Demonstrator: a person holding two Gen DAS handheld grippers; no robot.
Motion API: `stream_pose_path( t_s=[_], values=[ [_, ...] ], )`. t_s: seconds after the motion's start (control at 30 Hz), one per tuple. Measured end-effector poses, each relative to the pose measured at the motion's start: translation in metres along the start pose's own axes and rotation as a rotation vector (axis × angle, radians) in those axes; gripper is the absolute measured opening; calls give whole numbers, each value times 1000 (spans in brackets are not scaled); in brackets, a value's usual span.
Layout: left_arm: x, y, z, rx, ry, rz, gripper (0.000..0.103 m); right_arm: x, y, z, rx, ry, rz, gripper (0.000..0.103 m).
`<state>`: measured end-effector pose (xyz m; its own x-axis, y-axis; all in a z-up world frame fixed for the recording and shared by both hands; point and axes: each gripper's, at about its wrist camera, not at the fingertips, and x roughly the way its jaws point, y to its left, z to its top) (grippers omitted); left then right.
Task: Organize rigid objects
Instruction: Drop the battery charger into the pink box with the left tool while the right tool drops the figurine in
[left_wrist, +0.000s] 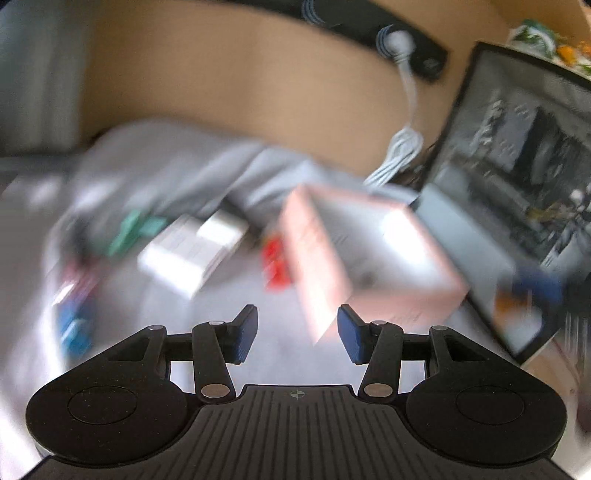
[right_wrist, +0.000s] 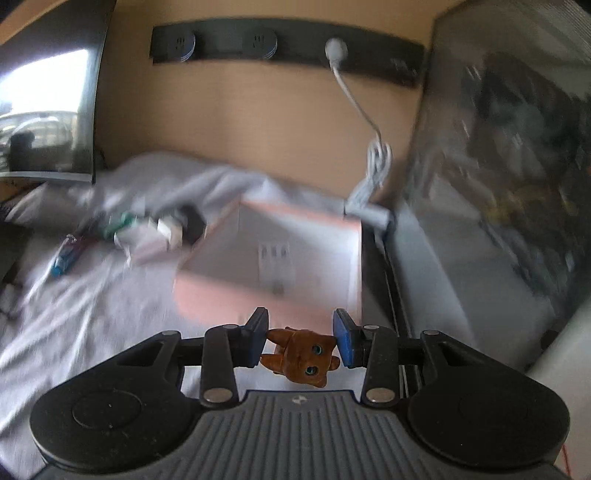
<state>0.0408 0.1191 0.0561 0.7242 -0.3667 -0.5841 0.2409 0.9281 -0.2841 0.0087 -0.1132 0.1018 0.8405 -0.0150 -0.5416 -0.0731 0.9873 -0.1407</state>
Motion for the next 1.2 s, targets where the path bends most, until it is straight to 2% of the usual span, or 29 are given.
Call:
stream_pose_path(
  t_s=[0.13, 0.2, 0.23, 0.27, 0.33, 0.4, 0.5, 0.63, 0.8, 0.97, 1.07, 1.2],
  values=[
    [-25, 39, -31, -103, 34, 125, 53, 32, -2, 45, 2, -71, 22, 38],
    [-37, 56, -41, -147, 39, 195, 53, 50, -1, 61, 20, -87, 41, 52],
    [-44, 63, -45, -164, 38, 231, 53, 60, 0, 67, 24, -76, 37, 68],
    [-50, 72, -48, -178, 35, 264, 53, 66, 4, 69, 27, -74, 27, 72],
    [-59, 83, -51, -203, 28, 315, 52, 70, 14, 66, 32, -85, 23, 75],
    [-65, 92, -52, -226, 26, 345, 52, 70, 27, 55, 27, -80, 62, 81],
    [-67, 100, -50, -230, 18, 348, 52, 65, 49, 30, -9, -65, 109, 82],
    [-60, 104, -31, -204, -20, 311, 52, 51, 78, -2, -85, 9, 173, 82],
    [-25, 109, -2, -144, -21, 300, 53, 25, 99, -28, -167, 55, 231, 82],
    [6, 125, 34, -145, -61, 303, 52, 7, 105, -35, -215, 59, 178, 82],
    [30, 139, 59, -161, -52, 297, 52, 4, 100, -37, -199, 85, 144, 82],
    [66, 152, 76, -184, -26, 348, 52, 6, 93, -42, -173, 122, 91, 82]
  ],
)
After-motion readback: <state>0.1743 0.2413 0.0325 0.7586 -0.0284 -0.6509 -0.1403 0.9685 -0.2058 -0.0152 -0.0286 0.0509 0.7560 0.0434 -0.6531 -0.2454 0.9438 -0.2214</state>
